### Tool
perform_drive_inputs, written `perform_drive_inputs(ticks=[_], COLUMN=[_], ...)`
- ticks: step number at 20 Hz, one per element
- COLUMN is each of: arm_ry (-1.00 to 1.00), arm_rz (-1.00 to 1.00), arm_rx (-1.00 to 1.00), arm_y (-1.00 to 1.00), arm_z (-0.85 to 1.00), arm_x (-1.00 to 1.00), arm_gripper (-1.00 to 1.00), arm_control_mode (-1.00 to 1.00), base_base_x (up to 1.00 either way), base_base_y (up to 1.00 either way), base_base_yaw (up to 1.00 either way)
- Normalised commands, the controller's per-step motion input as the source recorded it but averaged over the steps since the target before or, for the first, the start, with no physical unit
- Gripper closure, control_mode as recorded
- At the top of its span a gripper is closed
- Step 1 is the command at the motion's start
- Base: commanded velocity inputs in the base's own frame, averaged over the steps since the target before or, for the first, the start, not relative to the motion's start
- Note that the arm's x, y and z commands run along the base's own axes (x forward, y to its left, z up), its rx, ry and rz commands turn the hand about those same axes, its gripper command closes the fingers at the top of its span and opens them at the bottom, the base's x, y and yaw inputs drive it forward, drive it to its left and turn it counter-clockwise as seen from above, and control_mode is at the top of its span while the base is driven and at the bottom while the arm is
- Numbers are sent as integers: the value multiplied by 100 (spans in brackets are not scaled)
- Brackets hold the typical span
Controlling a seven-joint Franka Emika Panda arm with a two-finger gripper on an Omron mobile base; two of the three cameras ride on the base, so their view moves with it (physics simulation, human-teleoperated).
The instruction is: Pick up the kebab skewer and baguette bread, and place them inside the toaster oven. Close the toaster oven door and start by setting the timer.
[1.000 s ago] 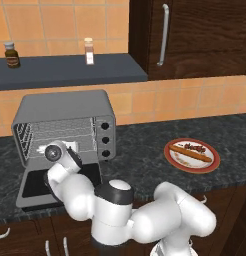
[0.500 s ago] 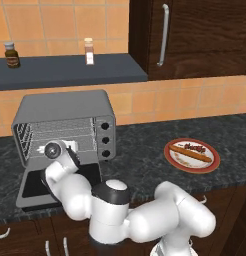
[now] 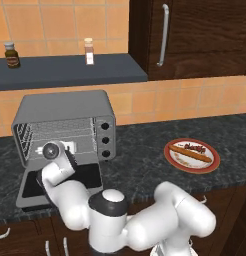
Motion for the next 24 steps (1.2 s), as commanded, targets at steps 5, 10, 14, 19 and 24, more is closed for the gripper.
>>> perform_drive_inputs(ticks=[5,10,14,19,24], arm_ry=[5,22,29,29,30], arm_rz=[1,0,0,0,2], arm_rx=[0,0,0,0,0], arm_y=[9,0,0,0,0], arm_z=[-60,-24,-24,-21,-10], arm_x=[-74,-75,-86,-96,-99], arm_gripper=[-100,-100,-100,-100,-100], arm_control_mode=[-100,-100,-100,-100,-100], base_base_x=[0,0,0,0,0], base_base_y=[0,0,0,0,0], base_base_yaw=[0,0,0,0,0])
